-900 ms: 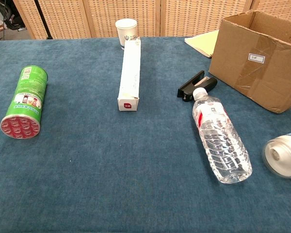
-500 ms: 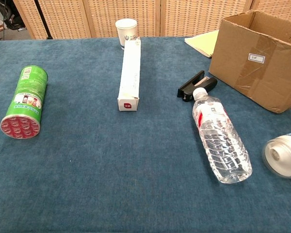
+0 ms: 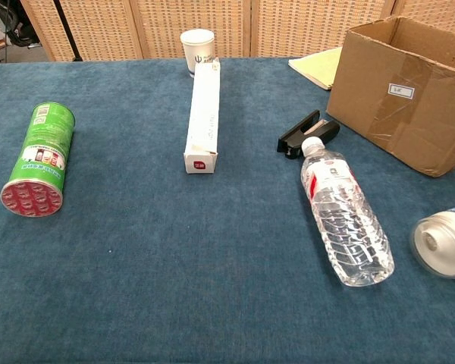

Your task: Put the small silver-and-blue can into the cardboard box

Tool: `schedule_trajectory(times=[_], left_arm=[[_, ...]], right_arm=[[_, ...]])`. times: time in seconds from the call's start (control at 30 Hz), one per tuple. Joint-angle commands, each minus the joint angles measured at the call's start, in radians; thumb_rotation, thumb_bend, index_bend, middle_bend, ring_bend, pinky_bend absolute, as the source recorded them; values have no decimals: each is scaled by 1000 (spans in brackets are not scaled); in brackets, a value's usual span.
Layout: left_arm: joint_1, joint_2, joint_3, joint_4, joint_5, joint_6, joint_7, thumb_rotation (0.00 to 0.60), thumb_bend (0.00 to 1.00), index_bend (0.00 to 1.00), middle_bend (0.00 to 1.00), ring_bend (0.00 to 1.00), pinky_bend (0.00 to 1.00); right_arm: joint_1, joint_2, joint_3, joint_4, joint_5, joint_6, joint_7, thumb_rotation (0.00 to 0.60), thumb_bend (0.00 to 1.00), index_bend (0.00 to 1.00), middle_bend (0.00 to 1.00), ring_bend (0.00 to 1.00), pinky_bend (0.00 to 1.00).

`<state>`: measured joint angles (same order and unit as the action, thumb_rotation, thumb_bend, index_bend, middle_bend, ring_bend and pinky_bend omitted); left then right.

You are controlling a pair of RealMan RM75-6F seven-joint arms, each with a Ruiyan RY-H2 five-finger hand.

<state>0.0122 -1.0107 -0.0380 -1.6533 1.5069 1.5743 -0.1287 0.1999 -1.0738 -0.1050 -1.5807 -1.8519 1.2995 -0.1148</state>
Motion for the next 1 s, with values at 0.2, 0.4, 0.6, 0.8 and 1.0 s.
schedule_trajectory(times=[0.2,0.4,0.6,0.8,1.0], left_arm=[[0,2,-1,0,-4,-2,-5,600,0,0,0,0,0],[-2,5,-2,1,-10,-7,-11,600,0,0,0,0,0],[-6,5,-3,1,-15,-17,-8,600,0,0,0,0,0],[-10,5,-5,0,-22,-26,-6,600,0,0,0,0,0],[-13,7,-6,-1,-27,-32,-8,600,0,0,0,0,0]], right_arm=[[59,-39,18,-17,42,-98,-15,600,0,0,0,0,0],[104,-93,33,-15,97,-190,-51,600,0,0,0,0,1],[127,-147,50,19,121,-208,-71,600,0,32,19,0,126],[133,-207,52,73,103,-164,-30,600,35,454,443,314,449],[133,-206,40,103,50,-63,92,600,330,644,644,493,521]])
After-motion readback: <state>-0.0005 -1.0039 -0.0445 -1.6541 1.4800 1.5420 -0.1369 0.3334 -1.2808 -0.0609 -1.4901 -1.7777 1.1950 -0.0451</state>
